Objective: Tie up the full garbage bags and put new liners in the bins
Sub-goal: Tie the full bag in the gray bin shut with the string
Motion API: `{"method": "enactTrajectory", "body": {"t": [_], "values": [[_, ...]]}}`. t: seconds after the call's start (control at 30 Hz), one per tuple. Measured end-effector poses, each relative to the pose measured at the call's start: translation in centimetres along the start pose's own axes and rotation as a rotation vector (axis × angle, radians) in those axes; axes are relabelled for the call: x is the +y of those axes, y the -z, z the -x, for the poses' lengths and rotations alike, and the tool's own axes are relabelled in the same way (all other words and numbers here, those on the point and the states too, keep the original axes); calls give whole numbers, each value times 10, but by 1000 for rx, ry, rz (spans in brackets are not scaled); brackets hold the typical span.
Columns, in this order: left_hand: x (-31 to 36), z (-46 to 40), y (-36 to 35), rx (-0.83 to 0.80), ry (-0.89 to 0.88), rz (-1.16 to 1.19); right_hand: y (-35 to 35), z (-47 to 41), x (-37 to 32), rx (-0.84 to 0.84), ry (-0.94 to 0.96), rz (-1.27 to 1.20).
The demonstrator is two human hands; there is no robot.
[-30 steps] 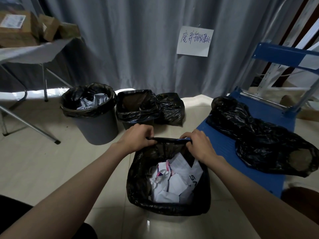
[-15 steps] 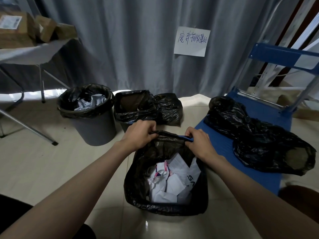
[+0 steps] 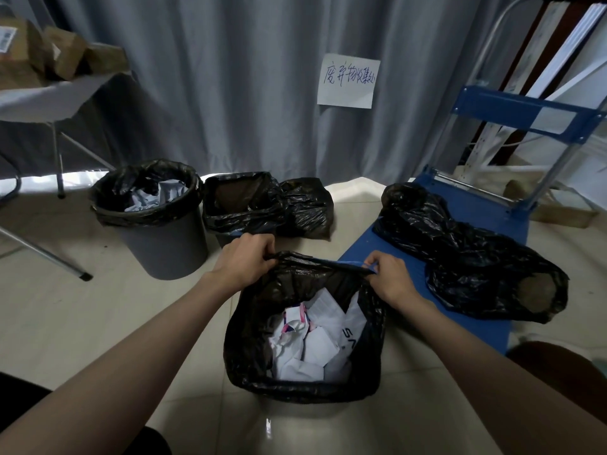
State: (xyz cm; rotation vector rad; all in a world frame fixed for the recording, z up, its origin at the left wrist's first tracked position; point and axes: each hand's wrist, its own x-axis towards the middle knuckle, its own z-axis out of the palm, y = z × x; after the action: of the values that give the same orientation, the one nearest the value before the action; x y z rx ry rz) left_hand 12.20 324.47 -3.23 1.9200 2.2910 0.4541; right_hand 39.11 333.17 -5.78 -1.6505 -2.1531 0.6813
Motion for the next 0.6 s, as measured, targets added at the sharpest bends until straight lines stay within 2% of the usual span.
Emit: {"method": "enactTrajectory", "body": {"t": [0.27, 0.6], "values": [[2, 10, 8, -118, 67, 85, 12, 23, -2, -146, -117, 44], [-2, 37, 18, -348, 247, 294, 25, 62, -6, -226, -237, 10]]}}
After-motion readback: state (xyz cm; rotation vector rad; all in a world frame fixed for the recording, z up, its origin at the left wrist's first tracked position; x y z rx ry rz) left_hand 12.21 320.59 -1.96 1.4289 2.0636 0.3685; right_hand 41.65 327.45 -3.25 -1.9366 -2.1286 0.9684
